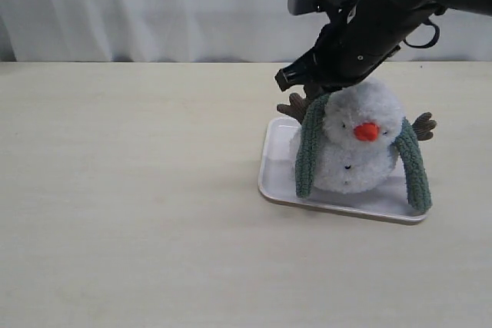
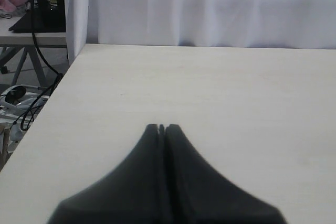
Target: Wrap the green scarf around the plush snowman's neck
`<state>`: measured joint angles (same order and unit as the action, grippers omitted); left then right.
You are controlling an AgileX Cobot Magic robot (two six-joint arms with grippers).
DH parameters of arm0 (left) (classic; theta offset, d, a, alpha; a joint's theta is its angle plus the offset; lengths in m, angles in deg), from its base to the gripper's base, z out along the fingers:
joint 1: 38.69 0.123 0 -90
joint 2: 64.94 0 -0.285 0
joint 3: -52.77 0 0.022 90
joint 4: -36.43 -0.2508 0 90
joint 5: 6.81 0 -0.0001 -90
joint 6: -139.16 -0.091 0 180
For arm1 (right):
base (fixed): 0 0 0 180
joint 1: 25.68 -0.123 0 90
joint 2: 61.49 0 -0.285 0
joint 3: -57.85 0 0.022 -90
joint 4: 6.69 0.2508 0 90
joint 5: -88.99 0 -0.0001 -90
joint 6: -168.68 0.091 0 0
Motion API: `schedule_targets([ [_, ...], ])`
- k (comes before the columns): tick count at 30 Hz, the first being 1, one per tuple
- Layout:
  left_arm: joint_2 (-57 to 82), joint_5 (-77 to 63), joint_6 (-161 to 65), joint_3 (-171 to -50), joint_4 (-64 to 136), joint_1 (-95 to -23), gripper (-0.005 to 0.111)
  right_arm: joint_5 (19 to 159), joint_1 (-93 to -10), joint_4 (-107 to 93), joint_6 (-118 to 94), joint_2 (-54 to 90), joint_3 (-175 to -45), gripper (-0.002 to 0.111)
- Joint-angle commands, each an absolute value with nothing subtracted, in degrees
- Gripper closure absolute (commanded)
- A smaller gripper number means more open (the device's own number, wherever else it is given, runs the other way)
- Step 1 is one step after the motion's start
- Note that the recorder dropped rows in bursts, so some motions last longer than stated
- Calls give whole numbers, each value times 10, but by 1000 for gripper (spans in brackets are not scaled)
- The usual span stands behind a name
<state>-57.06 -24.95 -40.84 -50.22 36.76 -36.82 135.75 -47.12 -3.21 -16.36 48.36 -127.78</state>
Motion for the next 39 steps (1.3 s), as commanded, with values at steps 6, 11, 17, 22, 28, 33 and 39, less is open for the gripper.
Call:
schedule_targets([
  [6,-572,-244,-408,-500,370,-367,107,1332,-472,-232,2,484,-1282,104],
  [11,-572,-244,-408,-500,370,-367,107,1332,-472,-234,5,506,-1282,104],
  [17,-572,-244,-408,-500,370,-367,107,1334,-472,-218,5,535,-1282,104],
  [22,-572,-244,-408,-500,370,-367,107,1342,-472,-217,4,552,-1282,104],
  [28,-572,-244,-408,-500,370,-367,107,1347,-472,-207,-1,554,-1282,104],
  [33,-572,-244,-408,-500,370,-367,107,1347,-472,-191,-2,537,-1282,104],
  [39,-572,-244,-408,-500,370,-367,107,1353,-472,-176,-2,497,-1282,104],
])
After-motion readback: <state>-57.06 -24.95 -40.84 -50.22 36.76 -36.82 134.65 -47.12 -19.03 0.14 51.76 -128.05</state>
